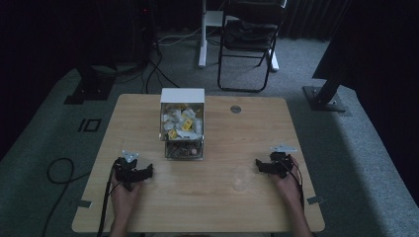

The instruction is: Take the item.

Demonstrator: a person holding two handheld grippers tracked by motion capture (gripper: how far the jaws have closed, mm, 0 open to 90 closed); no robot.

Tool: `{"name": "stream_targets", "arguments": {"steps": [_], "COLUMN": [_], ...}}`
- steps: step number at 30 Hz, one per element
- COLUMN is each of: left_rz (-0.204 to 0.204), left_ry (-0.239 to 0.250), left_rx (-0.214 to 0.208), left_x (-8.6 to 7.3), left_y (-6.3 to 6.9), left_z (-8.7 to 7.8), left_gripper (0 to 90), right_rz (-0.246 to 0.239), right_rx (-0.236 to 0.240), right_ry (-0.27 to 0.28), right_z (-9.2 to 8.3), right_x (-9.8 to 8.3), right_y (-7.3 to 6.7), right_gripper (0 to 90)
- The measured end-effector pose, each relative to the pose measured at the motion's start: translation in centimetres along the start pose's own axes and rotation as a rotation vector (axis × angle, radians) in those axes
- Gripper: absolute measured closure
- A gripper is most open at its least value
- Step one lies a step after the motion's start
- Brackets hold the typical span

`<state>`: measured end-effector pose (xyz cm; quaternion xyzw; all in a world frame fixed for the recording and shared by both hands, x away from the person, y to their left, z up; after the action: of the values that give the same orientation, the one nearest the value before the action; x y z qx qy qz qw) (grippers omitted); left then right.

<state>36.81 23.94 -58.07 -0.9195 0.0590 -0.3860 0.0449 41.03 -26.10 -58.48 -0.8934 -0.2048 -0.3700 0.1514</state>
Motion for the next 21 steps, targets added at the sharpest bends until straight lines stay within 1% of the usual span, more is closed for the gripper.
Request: {"name": "stream_targets", "arguments": {"steps": [6,7,9,17,21], "left_rz": [0.0,-0.003,-0.009,-0.005,-0.002], "left_ry": [0.0,-0.003,-0.001,-0.003,-0.001], "left_rx": [0.003,0.005,0.01,0.002,0.003], "left_x": [0.04,0.09,0.21,0.38,0.36], "left_y": [-0.06,-0.07,-0.03,-0.02,-0.18], "left_z": [0.05,0.09,0.21,0.37,0.3], "left_gripper": [13.8,13.8,13.7,13.3,15.7], "right_rz": [0.004,0.011,0.008,0.01,0.01], "right_rx": [-0.007,-0.013,-0.01,-0.013,-0.011], "right_ry": [0.0,0.001,0.002,0.002,0.002], "right_z": [-0.08,-0.09,-0.19,-0.24,-0.23], "right_x": [-0.08,-0.09,-0.18,-0.25,-0.25], "right_y": [-0.02,-0.01,-0.02,-0.16,-0.17], "right_gripper": [12.3,12.2,12.2,12.2,12.2]}}
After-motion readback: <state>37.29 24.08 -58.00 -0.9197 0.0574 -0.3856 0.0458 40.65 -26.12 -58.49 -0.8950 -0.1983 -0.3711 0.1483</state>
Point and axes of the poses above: each handheld gripper's, and its own axes: z roughly forward along the jaws, x roughly out of its top, y roughly to its right, the point moved 5 cm from there along z, roughly forward along the jaws, and after that the axes turned 9 degrees about x, right-handed, at the moved point
